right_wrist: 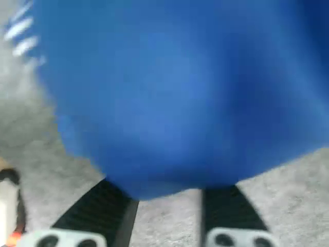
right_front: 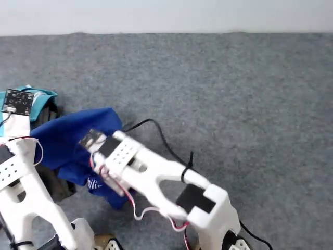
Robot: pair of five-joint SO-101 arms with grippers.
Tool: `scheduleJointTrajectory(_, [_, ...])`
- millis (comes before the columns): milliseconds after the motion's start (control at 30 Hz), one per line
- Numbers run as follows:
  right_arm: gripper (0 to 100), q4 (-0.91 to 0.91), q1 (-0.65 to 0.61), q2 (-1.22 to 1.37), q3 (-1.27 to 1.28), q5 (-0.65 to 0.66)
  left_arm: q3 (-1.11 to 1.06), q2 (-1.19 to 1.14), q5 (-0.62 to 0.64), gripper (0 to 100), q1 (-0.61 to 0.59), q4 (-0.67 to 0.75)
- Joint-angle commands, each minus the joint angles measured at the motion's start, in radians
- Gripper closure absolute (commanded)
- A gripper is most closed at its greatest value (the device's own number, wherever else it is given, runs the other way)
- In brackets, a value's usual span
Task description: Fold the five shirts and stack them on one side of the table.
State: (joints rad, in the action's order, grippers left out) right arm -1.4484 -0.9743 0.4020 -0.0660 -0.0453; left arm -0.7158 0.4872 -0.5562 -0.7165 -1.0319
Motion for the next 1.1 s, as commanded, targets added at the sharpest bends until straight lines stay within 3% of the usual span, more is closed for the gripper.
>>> scheduleJointTrajectory(0, [97.8, 0.001, 0.108, -0.001, -0.112, 0.112, 0.012, 0.025, -0.003, 99, -0.006, 0.017])
scheduleJointTrajectory(200, [98.9, 0.005, 0.239, -0.002, -0.292, 0.31, 0.042, 0.026, -0.003, 99, 0.009, -0.058])
scheduleJointTrajectory(367, [98.8, 0.056, 0.317, 0.013, -0.387, 0.603, 0.076, 0.026, -0.003, 99, 0.063, -0.176])
scheduleJointTrajectory(467, [98.7, 0.062, 0.323, 0.051, -0.39, 0.664, 0.071, 0.026, -0.003, 99, 0.092, -0.203])
scheduleJointTrajectory(533, [96.1, 0.016, 0.317, 0.079, -0.39, 0.641, 0.07, 0.021, -0.003, 99, 0.098, -0.201])
scheduleJointTrajectory(733, [70.4, -0.163, 0.311, 0.091, -0.39, 0.45, 0.07, 0.017, -0.003, 99, 0.097, -0.189])
scheduleJointTrajectory(1067, [70.1, -0.346, 0.302, 0.09, -0.454, 0.215, 0.068, 0.017, -0.003, 99, 0.098, -0.189])
